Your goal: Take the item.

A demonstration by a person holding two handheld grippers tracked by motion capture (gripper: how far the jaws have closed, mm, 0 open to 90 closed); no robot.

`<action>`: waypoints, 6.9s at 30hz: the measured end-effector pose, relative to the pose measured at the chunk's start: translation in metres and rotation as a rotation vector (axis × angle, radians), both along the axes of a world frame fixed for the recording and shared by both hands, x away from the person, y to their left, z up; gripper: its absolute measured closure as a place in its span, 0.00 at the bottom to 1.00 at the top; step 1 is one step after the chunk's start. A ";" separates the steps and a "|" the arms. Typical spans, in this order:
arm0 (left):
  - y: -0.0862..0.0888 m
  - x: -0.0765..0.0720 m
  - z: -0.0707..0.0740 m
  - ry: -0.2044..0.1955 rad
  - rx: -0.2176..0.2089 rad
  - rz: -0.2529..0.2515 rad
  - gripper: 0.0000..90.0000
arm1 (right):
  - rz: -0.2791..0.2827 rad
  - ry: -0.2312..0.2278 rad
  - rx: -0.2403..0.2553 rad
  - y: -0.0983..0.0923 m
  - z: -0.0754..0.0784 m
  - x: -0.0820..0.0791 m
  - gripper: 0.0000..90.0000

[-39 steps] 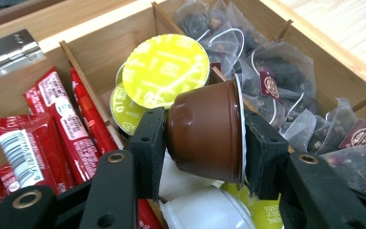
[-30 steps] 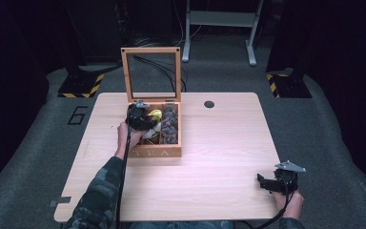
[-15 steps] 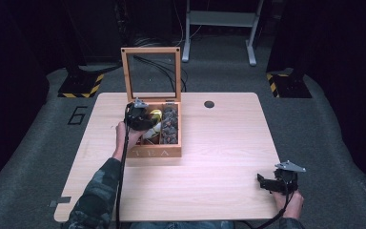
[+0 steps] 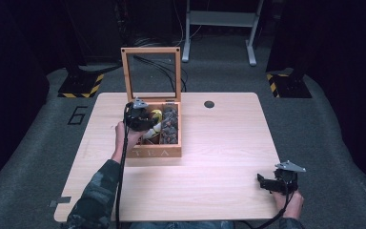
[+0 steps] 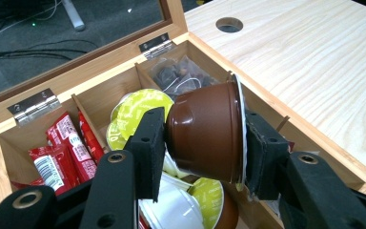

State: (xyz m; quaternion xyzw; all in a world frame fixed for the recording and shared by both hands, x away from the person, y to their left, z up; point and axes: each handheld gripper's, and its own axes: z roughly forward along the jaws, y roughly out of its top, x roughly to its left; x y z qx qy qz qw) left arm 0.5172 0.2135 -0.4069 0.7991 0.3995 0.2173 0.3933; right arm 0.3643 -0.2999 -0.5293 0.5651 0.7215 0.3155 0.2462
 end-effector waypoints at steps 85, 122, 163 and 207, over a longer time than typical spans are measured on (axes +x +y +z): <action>-0.115 -0.007 -0.002 0.007 -0.038 -0.179 0.61 | 0.003 -0.003 -0.003 0.000 0.000 0.000 0.08; -0.165 -0.019 -0.049 0.097 -0.008 -0.218 0.61 | 0.004 -0.005 -0.003 0.000 0.000 -0.001 0.09; -0.184 -0.030 -0.097 0.204 0.038 -0.222 0.58 | 0.005 -0.005 -0.002 0.000 0.000 -0.001 0.10; -0.130 -0.081 -0.053 0.103 0.044 -0.275 0.18 | 0.002 -0.005 0.000 0.000 0.000 0.000 0.10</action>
